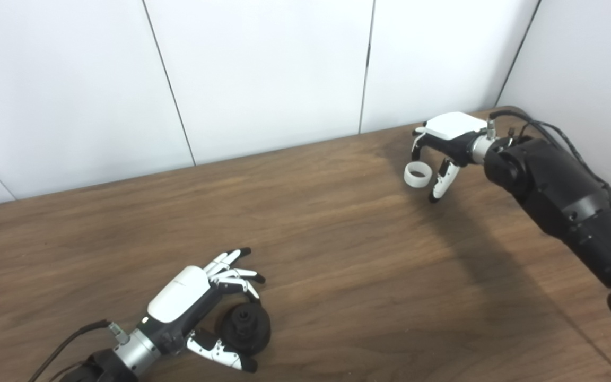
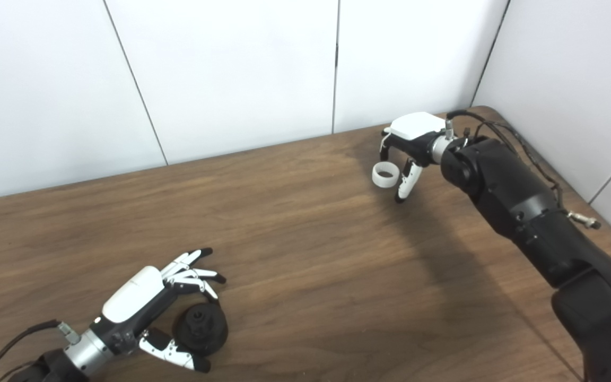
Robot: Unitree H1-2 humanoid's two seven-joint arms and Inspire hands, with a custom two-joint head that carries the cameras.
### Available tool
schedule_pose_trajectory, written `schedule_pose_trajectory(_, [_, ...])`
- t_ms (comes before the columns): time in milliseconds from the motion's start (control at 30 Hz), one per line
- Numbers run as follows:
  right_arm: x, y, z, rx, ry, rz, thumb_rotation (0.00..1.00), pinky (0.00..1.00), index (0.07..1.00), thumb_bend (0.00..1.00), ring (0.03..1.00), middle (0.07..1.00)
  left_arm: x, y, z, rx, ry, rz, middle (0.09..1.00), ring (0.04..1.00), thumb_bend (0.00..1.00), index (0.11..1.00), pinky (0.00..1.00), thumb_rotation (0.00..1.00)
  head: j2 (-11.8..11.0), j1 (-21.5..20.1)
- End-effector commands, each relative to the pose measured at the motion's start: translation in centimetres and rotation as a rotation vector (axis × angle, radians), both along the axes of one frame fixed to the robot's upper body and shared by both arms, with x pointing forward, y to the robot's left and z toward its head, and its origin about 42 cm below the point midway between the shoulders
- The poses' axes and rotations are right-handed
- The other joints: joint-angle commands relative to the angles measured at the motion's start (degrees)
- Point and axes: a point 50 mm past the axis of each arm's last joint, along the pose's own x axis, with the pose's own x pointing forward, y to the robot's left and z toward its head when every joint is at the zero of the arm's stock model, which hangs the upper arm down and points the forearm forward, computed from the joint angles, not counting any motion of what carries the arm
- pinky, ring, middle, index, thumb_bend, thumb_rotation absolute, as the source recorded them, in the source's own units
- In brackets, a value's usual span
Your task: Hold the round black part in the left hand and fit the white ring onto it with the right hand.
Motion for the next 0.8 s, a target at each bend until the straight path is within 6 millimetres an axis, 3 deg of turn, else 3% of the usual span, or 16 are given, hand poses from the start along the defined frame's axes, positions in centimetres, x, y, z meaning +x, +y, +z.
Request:
schedule_pose_trajectory(0, [0.8, -0.2, 2.5, -0.004, -0.080, 0.009, 0.29, 1.00, 0.729, 0.88, 1.000, 0.959, -0.3, 0.3, 0.0, 0.040, -0.005, -0.013, 0.795, 1.000, 0.52, 0.481, 1.00, 0.06, 0.1, 0.0])
schedule_pose_trajectory(767, [1.3, 0.5, 0.7, -0.010, -0.072, 0.024, 0.28, 1.00, 0.716, 0.88, 1.000, 0.946, -0.6, 0.5, 0.3, 0.040, -0.003, -0.007, 0.791, 1.000, 0.52, 0.482, 1.00, 0.06, 0.4, 0.9])
